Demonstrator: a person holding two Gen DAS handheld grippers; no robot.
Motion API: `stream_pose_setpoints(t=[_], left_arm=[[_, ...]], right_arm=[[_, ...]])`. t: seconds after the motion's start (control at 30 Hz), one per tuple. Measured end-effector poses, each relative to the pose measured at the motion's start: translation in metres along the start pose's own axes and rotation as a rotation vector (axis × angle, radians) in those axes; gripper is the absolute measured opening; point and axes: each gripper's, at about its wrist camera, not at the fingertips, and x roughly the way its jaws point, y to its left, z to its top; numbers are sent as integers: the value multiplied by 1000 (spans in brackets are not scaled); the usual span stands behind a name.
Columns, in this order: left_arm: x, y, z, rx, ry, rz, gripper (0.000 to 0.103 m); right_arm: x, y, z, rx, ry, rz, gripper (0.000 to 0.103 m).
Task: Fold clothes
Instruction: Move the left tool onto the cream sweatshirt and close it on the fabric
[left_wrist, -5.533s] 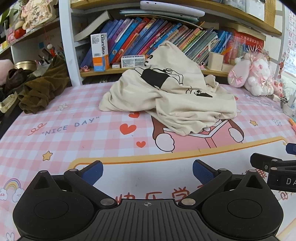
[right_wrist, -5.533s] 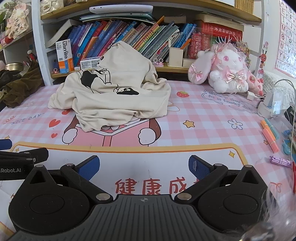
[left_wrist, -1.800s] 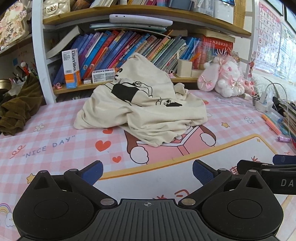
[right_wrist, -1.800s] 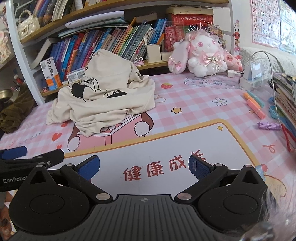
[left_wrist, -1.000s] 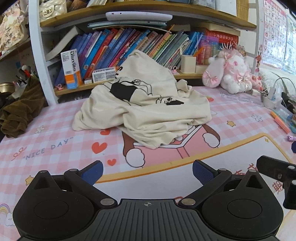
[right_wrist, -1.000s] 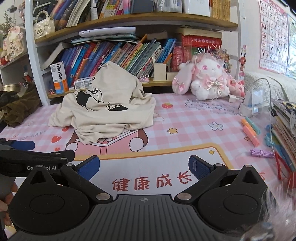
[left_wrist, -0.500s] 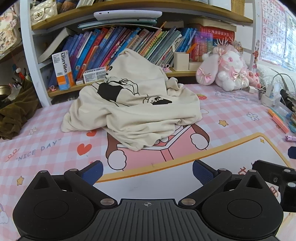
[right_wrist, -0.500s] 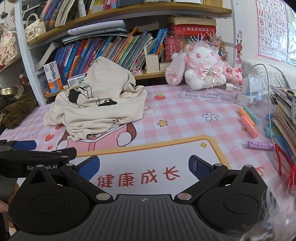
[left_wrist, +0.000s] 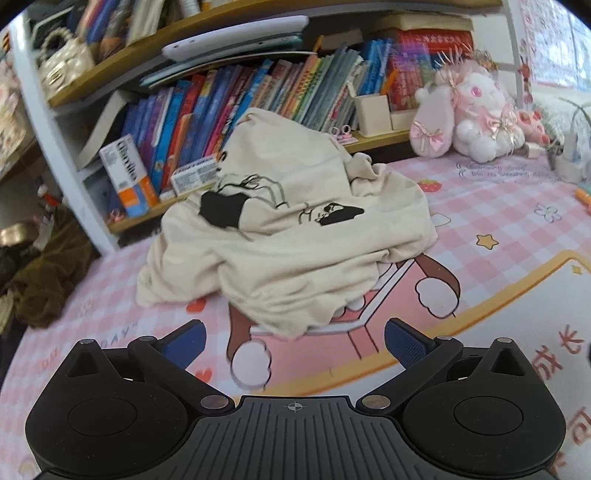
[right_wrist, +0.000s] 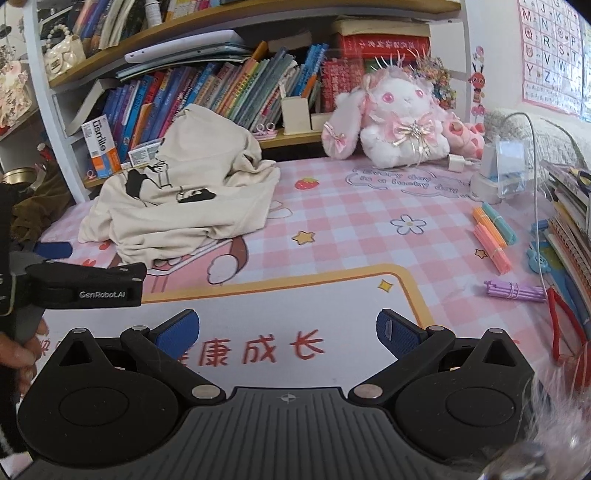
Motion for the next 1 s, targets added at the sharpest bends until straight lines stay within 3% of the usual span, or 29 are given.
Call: stream_pose_setpoints(t=[0.23,0.5,0.67,0.73,0.8,0.83,1.0], left_arm=[[41,-39,6,205,-6,45,102],[67,-53,24,267,-44,82,98],[86,-50,37,254,-27,113,80],[93,-46,40,233,-8,107,51],[100,-42,43,208,17,103,30],[102,-40,45,189,26,101,24],[92,-28,47,128,29,63,16]], right_arm=[[11,-24,8,50,38,21,103],[20,-47,9,95,75,41,103],[24,-56,8,119,93,39,103],[24,-57,6,116,102,39,103],[24,-57,4,117,109,44,103],[23,-57,3,118,113,47,103],[19,-54,1,101,111,24,103]])
